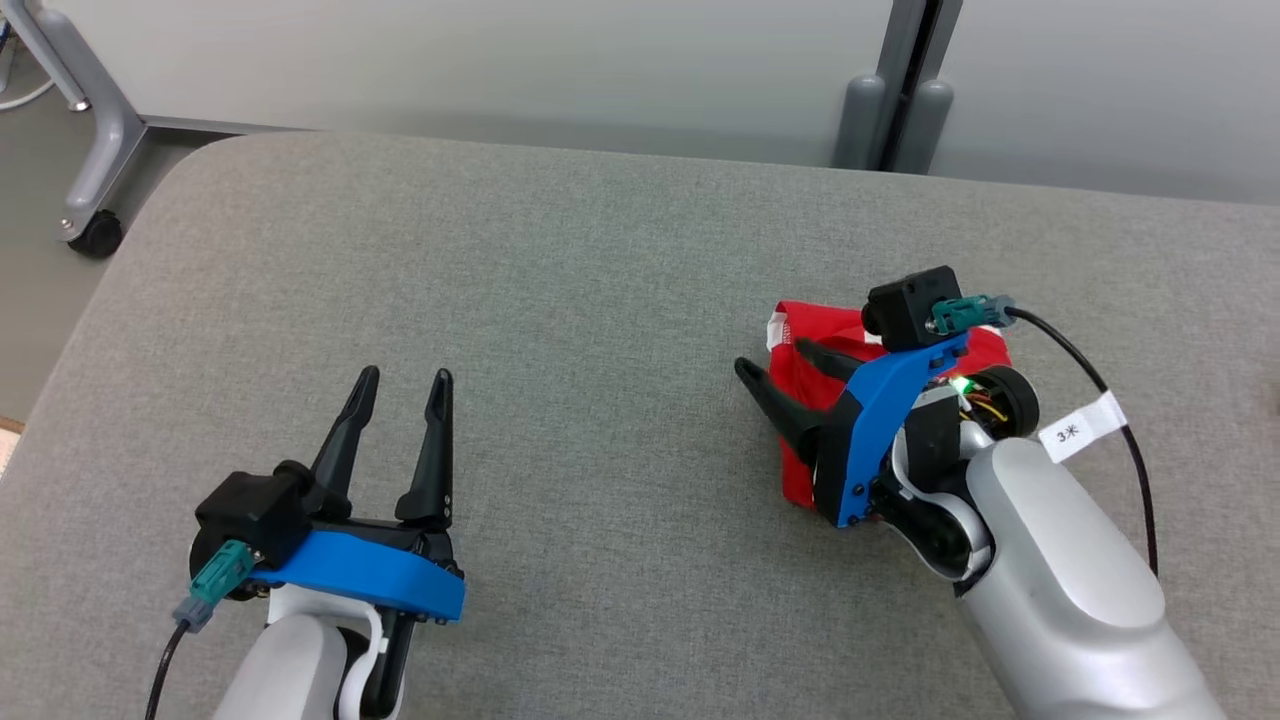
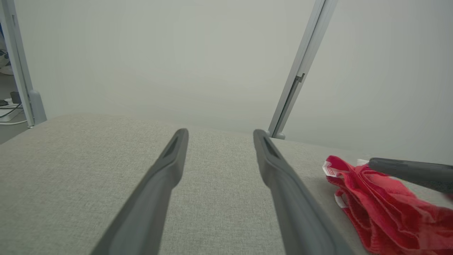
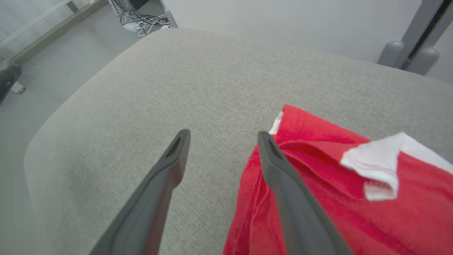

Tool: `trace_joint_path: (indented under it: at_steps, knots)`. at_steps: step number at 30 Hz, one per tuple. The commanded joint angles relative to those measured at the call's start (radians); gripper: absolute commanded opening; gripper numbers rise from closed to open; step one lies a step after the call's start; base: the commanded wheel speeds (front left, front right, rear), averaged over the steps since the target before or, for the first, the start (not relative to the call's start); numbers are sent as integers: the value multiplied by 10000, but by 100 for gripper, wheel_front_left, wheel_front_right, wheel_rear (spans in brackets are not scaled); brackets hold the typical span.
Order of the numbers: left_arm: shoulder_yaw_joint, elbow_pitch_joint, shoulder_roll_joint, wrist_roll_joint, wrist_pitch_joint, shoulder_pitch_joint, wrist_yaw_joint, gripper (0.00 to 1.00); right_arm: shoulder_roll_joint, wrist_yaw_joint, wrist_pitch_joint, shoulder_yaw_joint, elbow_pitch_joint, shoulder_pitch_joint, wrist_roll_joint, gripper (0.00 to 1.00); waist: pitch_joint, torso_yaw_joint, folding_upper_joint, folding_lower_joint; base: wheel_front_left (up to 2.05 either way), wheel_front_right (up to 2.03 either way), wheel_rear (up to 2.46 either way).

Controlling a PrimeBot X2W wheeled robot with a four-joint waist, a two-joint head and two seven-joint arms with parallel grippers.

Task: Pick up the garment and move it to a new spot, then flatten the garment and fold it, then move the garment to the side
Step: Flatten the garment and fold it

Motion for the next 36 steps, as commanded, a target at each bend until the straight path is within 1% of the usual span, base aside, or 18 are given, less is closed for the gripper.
trace_joint_path:
  at_steps: [1, 4, 6, 8, 10, 13, 16, 18, 21, 25, 26, 27, 28, 29, 36]
  knots:
    - [68, -28, 29, 1, -41, 85, -8, 100, -70, 1, 56, 39, -304, 213, 344, 100, -104, -109, 0, 0, 0, 0, 0]
    - [194, -63, 60, 22, -41, 227, -8, 100, -449, 1, 84, -50, -1257, 454, 1003, 100, -249, -263, 0, 0, 0, 0, 0]
    - [274, -67, 91, 51, -41, 283, -8, 100, -755, 1, -50, -284, -1870, 694, 1185, 100, -349, -381, 0, 0, 0, 0, 0]
    - [302, -40, 126, 58, -41, 354, -8, 100, -1060, 1, -204, -711, -2267, 1041, 1071, 100, -460, -500, 0, 0, 0, 0, 0]
    - [331, 5, 155, 66, -41, 432, -8, 100, -1158, 1, -341, -1289, -2492, 1439, 1055, 100, -551, -608, 0, 0, 0, 0, 0]
    - [342, 48, 202, 95, -41, 403, -8, 100, -1364, 1, -507, -2122, -2462, 1995, 541, 100, -653, -739, 0, 0, 0, 0, 0]
    - [359, 70, 237, 121, -41, 346, -8, 100, -1338, 1, -655, -2645, -2172, 2427, -141, 100, -685, -853, 0, 0, 0, 0, 0]
    - [384, 46, 252, 137, -41, 338, -8, 100, -1165, 1, -705, -2733, -1932, 2547, -441, 100, -665, -927, 0, 0, 0, 0, 0]
    - [350, 0, 262, 149, -41, 317, -8, 100, -941, 1, -768, -2680, -1526, 2529, -783, 100, -605, -962, 0, 0, 0, 0, 0]
    - [243, -44, 269, 122, -41, 190, -8, 100, -604, 1, -721, -2372, -975, 2065, -1007, 100, -436, -882, 0, 0, 0, 0, 0]
    - [217, -52, 273, 109, -41, 161, -9, 100, -564, 1, -709, -2311, -837, 1938, -1066, 98, -384, -842, 0, 0, 0, 0, 0]
    - [174, -61, 270, 92, -41, 127, -9, 100, -530, 1, -671, -2278, -662, 1811, -1114, 64, -320, -784, 0, 0, 0, 0, 0]
    - [161, -58, 272, 78, -41, 95, -9, 100, -480, 1, -624, -2200, -502, 1676, -1186, 27, -270, -732, 0, 0, 0, 0, 0]
    - [118, -60, 262, 78, -41, 47, -9, 100, -431, 1, -600, -2152, -358, 1519, -1232, 0, -206, -658, 0, 0, 0, 0, 0]
    - [-105, -44, 161, 38, -41, -147, -9, 100, -317, 1, 250, -2091, 941, 610, -1698, 0, 68, -129, 0, 0, 0, 0, 0]
